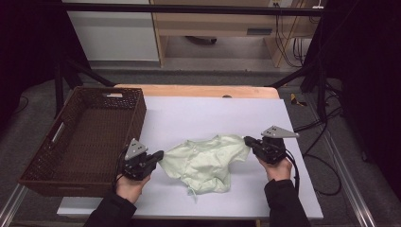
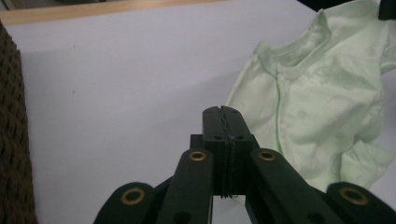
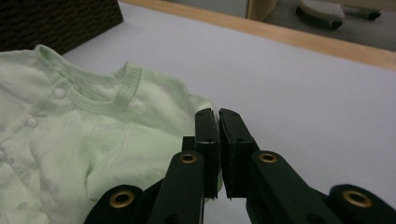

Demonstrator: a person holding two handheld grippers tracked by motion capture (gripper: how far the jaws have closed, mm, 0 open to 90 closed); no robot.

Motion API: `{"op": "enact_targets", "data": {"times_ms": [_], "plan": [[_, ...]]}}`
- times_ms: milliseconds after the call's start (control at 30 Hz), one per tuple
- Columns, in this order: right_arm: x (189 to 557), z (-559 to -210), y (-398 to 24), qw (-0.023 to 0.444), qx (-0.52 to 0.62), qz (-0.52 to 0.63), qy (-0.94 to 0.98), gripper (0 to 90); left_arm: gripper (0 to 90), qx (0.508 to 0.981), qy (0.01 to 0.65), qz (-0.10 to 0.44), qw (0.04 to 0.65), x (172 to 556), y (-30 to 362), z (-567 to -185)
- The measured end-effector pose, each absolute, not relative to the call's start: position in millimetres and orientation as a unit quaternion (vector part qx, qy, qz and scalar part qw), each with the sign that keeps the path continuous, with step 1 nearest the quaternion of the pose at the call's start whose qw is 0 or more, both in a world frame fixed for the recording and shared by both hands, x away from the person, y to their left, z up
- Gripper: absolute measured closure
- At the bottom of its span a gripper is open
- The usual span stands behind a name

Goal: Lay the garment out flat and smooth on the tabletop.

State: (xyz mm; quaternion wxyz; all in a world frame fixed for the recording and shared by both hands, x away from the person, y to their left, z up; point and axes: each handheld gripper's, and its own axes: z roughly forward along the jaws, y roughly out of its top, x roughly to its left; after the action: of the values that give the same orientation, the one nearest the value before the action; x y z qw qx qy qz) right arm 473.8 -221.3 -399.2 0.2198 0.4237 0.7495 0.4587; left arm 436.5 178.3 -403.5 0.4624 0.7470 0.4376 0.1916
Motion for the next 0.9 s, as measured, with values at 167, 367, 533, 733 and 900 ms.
{"op": "enact_targets", "data": {"times_ms": [167,367,533,733,900], "plan": [[490.0,-398.4,-219.4,0.237,0.43,0.461,0.739,86.8,88.9,0.731,0.458,0.226,0.453,468.5,167.7,-392.4],[518.5,-410.2,-210.4,0.265,0.443,0.452,0.727,86.7,88.7,0.706,0.49,0.237,0.454,505.5,165.2,-401.8],[538.6,-421.0,-201.3,0.287,0.458,0.451,0.711,84.8,88.0,0.692,0.508,0.222,0.462,531.8,170.1,-420.2],[545.0,-428.9,-199.4,0.305,0.48,0.427,0.703,54.2,51.6,0.683,0.509,0.228,0.471,525.3,171.6,-419.4],[527.8,-419.2,-205.1,0.293,0.474,0.436,0.707,37.6,23.1,0.696,0.476,0.183,0.506,503.6,169.7,-417.8]]}}
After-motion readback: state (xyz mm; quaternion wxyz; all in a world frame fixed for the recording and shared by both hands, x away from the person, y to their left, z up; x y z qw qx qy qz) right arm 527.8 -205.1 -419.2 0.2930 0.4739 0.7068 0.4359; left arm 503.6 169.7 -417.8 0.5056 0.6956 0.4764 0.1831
